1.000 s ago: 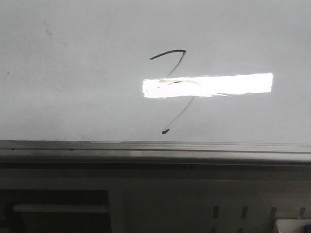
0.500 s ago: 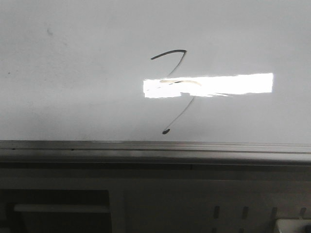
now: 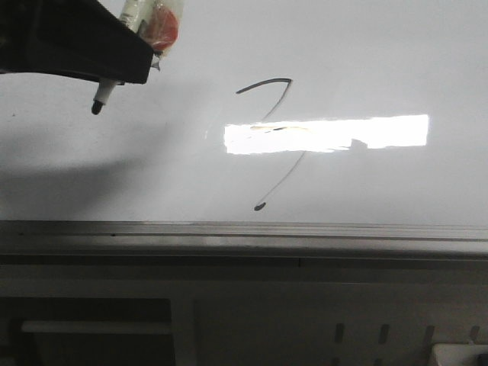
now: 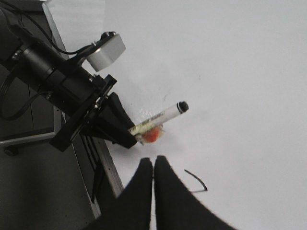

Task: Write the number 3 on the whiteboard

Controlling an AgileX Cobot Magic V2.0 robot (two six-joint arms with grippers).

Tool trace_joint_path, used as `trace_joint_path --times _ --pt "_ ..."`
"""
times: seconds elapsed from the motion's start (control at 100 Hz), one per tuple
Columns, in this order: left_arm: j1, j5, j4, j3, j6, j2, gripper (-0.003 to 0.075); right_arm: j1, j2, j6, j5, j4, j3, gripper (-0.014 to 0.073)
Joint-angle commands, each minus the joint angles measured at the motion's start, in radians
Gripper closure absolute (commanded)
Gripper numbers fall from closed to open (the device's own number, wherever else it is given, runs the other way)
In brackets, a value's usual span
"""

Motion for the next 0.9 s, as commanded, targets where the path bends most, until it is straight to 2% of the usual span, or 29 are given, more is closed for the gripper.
trace_joint_path --times 0.0,0.26,0.46,0.78,0.89 --pt "-0.001 -0.154 -0.019 -0.019 -0.014 0.02 0.0741 -0.02 -0.008 0.016 -0.056 0.017 0.004 0.0646" --pt "-0.001 -0.254 -0.101 -0.019 -0.014 0.155 0.0741 -0.022 -0.008 0.018 -0.069 0.017 0.051 0.0646" --pt "-0.001 -0.311 -0.224 -0.019 -0.014 0.218 0.0741 -0.022 -0.008 0.018 -0.072 0.017 0.061 0.0646" --pt "-0.001 -0.332 -0.244 -0.019 -0.014 0.256 0.0738 -0.022 -0.006 0.02 -0.074 0.019 0.061 0.0646" --pt "-0.001 -0.339 -0.244 -0.019 -0.014 0.256 0.0666 -0.022 -0.004 0.02 -0.074 0.021 0.061 0.0646"
